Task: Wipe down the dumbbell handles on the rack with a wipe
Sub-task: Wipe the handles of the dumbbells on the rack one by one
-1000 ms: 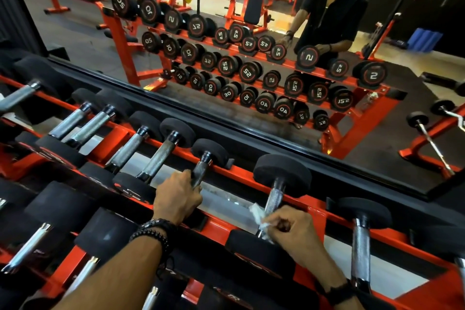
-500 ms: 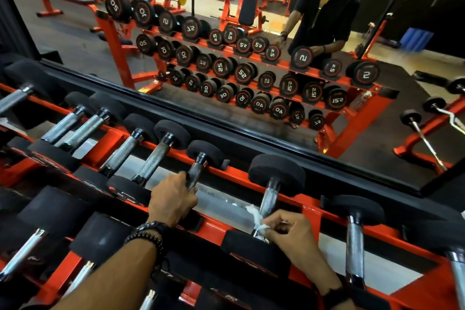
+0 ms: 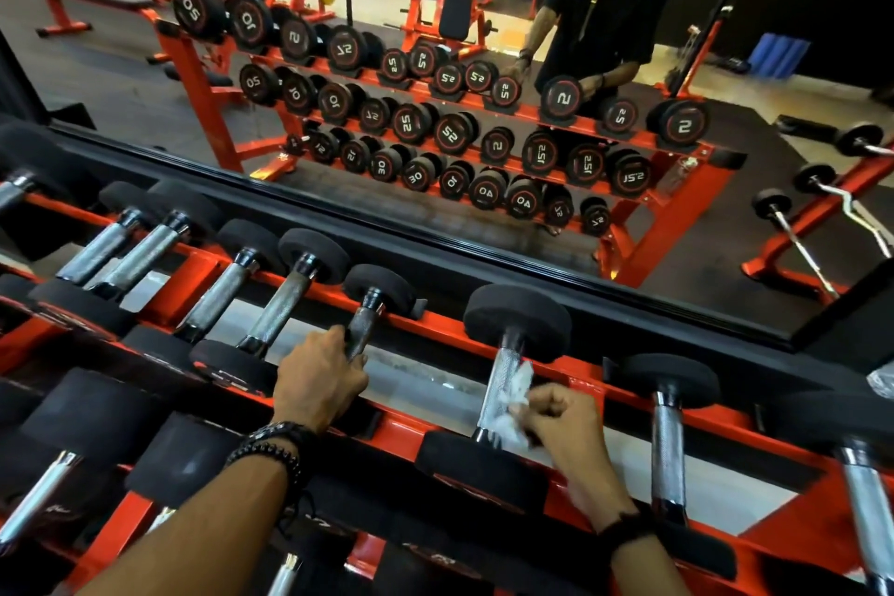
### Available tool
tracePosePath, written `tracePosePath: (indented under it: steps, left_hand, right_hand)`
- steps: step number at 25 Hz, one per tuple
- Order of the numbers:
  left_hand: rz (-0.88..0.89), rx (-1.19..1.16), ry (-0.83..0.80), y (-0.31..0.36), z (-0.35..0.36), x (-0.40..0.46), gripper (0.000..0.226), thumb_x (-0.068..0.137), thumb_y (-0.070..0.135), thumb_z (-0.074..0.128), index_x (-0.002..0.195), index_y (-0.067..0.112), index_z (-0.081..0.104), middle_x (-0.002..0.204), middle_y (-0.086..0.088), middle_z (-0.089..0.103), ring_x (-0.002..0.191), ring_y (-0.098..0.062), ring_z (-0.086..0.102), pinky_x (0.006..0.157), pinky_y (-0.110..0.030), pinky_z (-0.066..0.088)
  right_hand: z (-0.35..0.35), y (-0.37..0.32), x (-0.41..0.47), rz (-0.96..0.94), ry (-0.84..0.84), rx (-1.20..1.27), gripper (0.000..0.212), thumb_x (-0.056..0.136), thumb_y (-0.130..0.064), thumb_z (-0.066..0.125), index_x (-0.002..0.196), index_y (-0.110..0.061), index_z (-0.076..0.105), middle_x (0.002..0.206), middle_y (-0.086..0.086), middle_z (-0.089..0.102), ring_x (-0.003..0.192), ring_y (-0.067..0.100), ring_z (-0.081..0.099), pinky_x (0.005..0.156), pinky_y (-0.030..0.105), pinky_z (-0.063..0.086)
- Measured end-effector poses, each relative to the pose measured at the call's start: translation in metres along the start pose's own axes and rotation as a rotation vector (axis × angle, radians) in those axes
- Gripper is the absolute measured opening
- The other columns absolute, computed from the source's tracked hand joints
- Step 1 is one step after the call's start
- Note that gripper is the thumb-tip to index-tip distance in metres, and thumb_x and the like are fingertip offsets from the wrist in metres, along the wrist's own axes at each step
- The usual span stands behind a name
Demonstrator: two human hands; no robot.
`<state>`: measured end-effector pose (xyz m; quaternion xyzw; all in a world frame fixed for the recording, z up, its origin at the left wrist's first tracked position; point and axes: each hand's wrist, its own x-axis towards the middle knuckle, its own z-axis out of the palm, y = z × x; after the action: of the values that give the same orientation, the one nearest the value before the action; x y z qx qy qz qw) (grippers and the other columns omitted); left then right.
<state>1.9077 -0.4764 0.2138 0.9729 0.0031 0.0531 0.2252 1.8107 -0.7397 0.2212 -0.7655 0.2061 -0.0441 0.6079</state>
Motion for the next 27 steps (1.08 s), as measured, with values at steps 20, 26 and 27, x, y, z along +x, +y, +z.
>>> tracePosePath:
  steps: [20,26,27]
  left_hand:
    - [-0.011,-0.017,-0.003,0.002,-0.002,0.000,0.024,0.086,0.038,0.064,0.092,0.015,0.058,0.082,-0.002,0.057,0.074,-0.026,0.059,0.067,-0.036,0.049]
    - [-0.029,-0.021,-0.005,0.003,-0.004,-0.002,0.024,0.087,0.038,0.064,0.093,0.016,0.058,0.082,-0.001,0.056,0.069,-0.023,0.053,0.065,-0.033,0.041]
    - [-0.031,-0.024,-0.005,0.003,-0.004,-0.002,0.024,0.087,0.038,0.064,0.093,0.016,0.058,0.081,0.000,0.055,0.068,-0.022,0.051,0.065,-0.033,0.041]
  right_hand:
    - [0.025,-0.013,0.012,-0.351,0.318,-0.283,0.017,0.085,-0.002,0.070,0.096,-0.013,0.073,0.091,-0.002,0.069,0.086,0.012,0.064,0.076,0.024,0.054]
    - [0.029,-0.032,0.035,-0.195,0.444,-0.179,0.014,0.083,0.003,0.068,0.085,-0.010,0.074,0.072,-0.006,0.065,0.071,0.009,0.063,0.065,0.024,0.053]
    - [0.028,-0.033,0.033,-0.138,0.428,-0.150,0.018,0.083,0.005,0.066,0.079,-0.011,0.073,0.070,-0.004,0.064,0.068,0.010,0.062,0.062,0.021,0.051]
